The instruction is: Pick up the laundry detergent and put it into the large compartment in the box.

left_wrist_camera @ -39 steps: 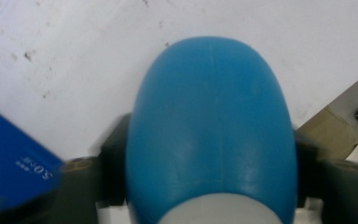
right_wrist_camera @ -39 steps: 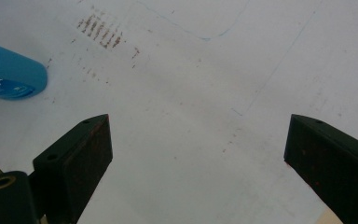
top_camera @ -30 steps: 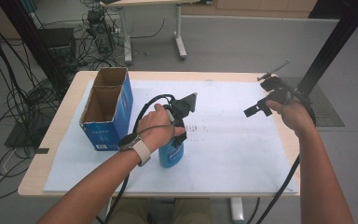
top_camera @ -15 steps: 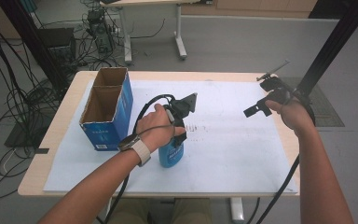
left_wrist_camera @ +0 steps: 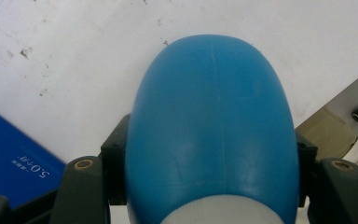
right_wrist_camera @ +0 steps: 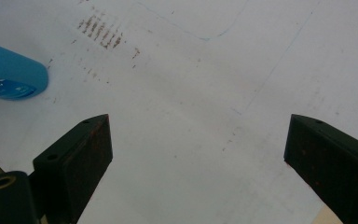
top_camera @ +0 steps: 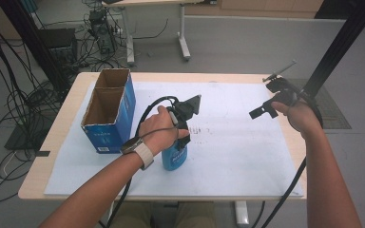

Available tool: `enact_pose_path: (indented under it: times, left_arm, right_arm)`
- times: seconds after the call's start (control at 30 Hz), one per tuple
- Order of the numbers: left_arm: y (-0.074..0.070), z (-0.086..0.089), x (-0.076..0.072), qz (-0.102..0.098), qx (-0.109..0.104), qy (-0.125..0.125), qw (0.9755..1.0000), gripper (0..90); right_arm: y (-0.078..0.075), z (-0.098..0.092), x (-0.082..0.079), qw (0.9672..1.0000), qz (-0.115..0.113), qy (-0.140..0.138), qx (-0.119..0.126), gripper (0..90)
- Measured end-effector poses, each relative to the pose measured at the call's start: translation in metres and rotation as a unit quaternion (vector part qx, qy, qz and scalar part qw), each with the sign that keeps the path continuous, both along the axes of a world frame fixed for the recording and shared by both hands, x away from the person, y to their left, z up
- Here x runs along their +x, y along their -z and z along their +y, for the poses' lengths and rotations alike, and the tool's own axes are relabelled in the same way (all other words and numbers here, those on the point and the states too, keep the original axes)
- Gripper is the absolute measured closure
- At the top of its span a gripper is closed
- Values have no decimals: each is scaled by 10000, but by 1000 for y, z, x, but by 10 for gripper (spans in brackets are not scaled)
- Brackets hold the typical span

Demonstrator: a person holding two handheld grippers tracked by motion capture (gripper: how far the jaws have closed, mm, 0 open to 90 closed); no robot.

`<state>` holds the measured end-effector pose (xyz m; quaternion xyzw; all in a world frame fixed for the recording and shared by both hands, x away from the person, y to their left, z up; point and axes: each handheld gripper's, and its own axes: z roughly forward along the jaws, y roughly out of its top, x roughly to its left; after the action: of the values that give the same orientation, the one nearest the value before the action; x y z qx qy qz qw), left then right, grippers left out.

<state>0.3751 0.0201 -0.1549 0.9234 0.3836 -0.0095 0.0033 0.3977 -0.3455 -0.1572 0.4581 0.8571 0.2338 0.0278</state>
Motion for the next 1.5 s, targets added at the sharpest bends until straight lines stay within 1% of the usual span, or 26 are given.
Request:
enact_pose_path:
  times: [0.63,1.5]
  left_arm:
    - [0,0,-1,-23,-6,4,10000,382]
    - [0,1,-1,-3,-12,-27,10000,382]
  right_arm:
    - [1,1,0,10000,2,-9,0,74]
    - [3,0,0,10000,15,-4,15,74]
